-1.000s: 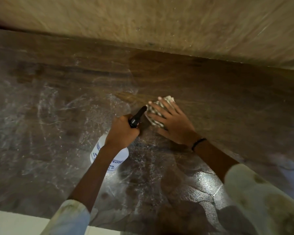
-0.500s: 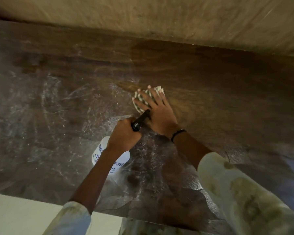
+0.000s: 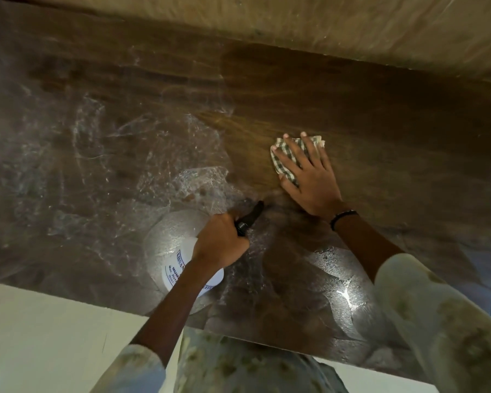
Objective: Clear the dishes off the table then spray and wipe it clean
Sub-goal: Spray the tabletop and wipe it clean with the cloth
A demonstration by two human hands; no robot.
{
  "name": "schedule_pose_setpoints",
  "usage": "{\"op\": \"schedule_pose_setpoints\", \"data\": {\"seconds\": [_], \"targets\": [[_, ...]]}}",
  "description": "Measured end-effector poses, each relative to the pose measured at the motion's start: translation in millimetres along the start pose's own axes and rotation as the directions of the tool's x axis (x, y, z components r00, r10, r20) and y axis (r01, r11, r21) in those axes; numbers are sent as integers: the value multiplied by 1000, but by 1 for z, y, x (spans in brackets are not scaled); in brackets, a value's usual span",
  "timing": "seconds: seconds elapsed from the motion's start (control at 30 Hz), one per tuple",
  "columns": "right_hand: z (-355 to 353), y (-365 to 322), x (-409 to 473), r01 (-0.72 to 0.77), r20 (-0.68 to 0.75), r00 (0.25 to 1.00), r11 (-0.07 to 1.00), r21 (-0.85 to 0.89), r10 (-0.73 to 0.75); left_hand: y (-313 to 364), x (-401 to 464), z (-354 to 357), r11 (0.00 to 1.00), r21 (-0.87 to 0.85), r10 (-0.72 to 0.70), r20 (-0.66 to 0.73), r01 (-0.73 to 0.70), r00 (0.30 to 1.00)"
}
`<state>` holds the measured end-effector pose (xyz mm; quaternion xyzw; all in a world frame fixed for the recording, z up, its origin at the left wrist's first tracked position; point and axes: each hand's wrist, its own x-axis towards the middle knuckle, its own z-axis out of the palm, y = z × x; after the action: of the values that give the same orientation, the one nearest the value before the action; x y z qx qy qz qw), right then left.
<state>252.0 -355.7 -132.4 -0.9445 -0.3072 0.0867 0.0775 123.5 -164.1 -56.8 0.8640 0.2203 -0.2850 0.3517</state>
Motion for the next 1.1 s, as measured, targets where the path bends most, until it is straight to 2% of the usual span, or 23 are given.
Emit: {"op": "schedule_pose_setpoints", "data": {"seconds": [0.2, 0.33, 0.53, 0.67, 0.8, 0.97, 1.03, 1.1], "targets": [[2, -8, 1, -33, -6, 999, 999, 37, 34, -3, -7, -6, 996, -88, 15, -4, -15, 1000], [7, -41, 10, -47, -17, 999, 997, 64, 48, -11, -6, -10, 995, -92, -35, -79, 28, 996], [23, -104, -3, 189, -18, 982, 980, 63, -188, -21, -16, -13, 986, -169, -27, -85, 12, 996], [22, -76, -58, 360, 20, 933, 933, 13, -360, -25, -21, -13, 978, -207, -51, -97, 30, 994], [11, -34, -62, 230, 44, 973, 973, -32, -229, -26, -26, -12, 971, -236, -45, -83, 24, 996], [14, -81, -14, -75, -22, 997, 994, 85, 77, -34, -33, -8, 978, -208, -37, -97, 16, 995], [20, -108, -6, -17, -6, 1000, 997, 79, 18, -38, -37, -6, 980, -200, -43, -113, 20, 993], [26, -124, -17, 132, -6, 991, 989, 66, -132, -40, -41, -5, 980, -195, -46, -116, 23, 992]]}}
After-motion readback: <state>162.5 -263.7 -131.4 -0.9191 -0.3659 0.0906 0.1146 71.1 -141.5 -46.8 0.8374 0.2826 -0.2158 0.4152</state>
